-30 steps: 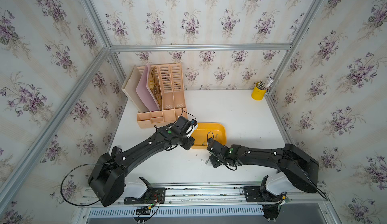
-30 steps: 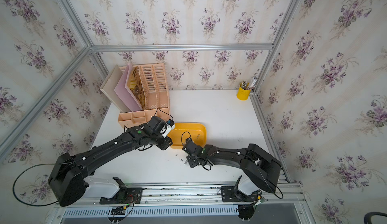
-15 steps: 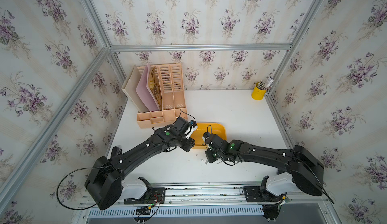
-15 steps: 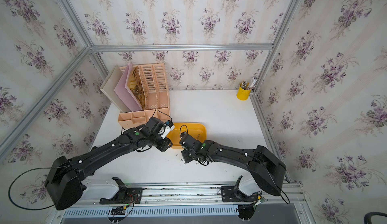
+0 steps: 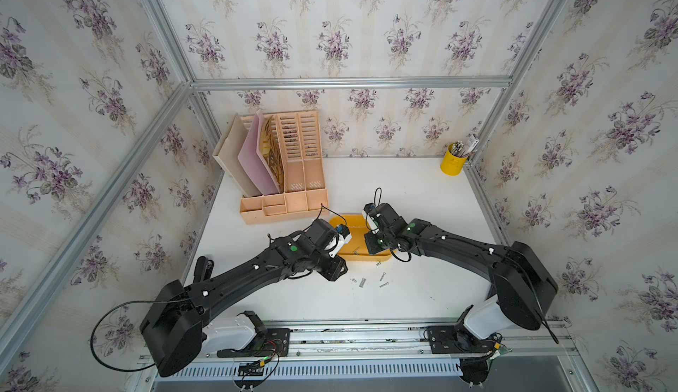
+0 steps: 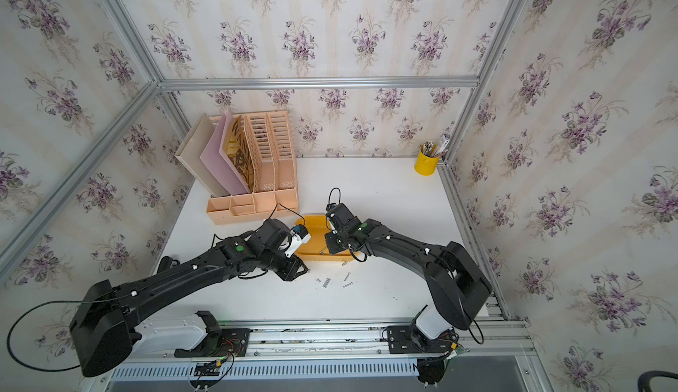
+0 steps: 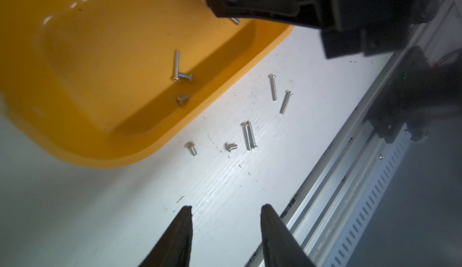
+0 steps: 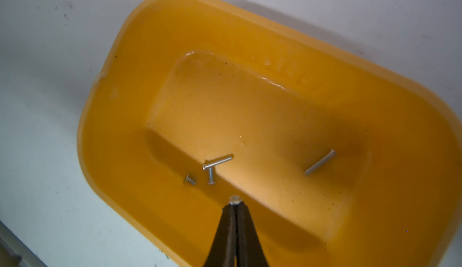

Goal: Put the screws on the desktop into the storage box
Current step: Place the screw in the storage box.

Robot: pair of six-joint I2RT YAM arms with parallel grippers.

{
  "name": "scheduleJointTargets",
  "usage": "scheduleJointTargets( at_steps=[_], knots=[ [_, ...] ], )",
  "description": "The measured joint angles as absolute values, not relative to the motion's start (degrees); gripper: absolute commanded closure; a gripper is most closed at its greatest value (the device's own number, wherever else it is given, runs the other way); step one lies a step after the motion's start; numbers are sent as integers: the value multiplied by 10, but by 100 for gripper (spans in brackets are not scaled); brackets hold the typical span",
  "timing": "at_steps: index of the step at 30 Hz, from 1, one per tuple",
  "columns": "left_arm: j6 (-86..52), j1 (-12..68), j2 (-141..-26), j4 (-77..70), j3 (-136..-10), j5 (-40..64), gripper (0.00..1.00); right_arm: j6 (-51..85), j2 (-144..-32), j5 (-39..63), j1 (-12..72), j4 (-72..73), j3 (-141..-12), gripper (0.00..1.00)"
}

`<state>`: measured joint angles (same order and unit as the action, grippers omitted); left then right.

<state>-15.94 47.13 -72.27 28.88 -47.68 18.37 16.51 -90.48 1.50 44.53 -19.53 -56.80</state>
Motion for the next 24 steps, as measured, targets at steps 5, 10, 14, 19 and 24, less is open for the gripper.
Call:
scheduleJointTargets(
  at_steps=[5, 10, 14, 19, 24],
  knots=[
    [-196, 537, -751, 263, -477, 177, 53, 152, -939, 26, 430, -184, -571, 87],
    [-216, 571, -801, 246, -487, 143, 57, 146, -949, 28, 427, -175, -571, 83],
    [-225, 594, -855, 230, -498, 122, 65, 141, -948, 30, 427, -167, -565, 81],
    [-225, 601, -887, 221, -510, 89, 66, 135, -930, 21, 424, -163, -557, 81],
    [-218, 604, -907, 229, -528, 74, 68, 135, -905, -4, 422, -161, -544, 81]
  ],
)
